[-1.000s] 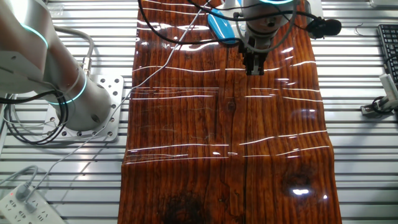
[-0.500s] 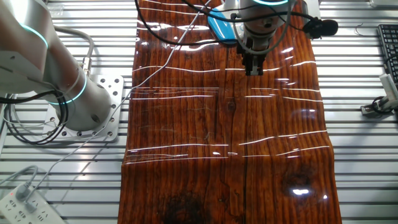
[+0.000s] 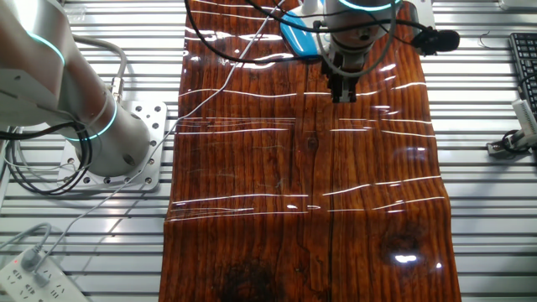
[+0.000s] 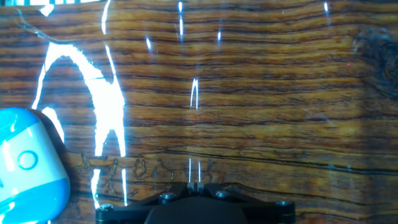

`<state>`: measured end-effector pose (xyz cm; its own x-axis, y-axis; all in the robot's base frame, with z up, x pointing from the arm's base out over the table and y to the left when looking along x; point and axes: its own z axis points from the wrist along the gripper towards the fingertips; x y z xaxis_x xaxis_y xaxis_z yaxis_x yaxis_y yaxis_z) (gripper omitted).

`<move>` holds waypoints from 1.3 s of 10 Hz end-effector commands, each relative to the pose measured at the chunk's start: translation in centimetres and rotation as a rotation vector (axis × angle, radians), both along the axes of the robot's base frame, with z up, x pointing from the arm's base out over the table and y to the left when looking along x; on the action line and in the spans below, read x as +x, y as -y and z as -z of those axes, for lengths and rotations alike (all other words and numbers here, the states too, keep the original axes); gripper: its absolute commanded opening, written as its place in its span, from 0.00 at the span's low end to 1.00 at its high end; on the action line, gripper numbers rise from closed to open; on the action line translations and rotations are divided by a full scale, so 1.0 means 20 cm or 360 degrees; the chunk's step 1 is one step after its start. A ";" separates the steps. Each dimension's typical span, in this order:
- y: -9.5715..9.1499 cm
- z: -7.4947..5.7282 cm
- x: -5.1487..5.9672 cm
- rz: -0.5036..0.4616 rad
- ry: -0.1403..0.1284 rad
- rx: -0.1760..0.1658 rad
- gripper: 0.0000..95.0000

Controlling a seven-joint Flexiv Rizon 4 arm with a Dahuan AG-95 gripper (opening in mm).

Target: Turn on the desk lamp by pressing the button

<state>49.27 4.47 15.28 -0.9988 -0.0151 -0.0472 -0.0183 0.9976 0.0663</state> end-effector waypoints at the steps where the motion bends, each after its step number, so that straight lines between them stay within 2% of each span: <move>1: 0.00 0.00 0.00 -0.0017 0.0008 0.0018 0.00; 6: 0.00 0.00 0.00 0.0033 0.0010 0.0032 0.00; 7: 0.00 0.00 0.00 0.0028 0.0012 0.0073 0.00; 9: 0.00 0.00 0.00 0.0009 0.0005 0.0096 0.00; 13: 0.00 0.00 0.00 -0.0018 0.0006 0.0079 0.00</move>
<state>49.29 4.40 15.29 -0.9984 -0.0245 -0.0517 -0.0301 0.9934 0.1104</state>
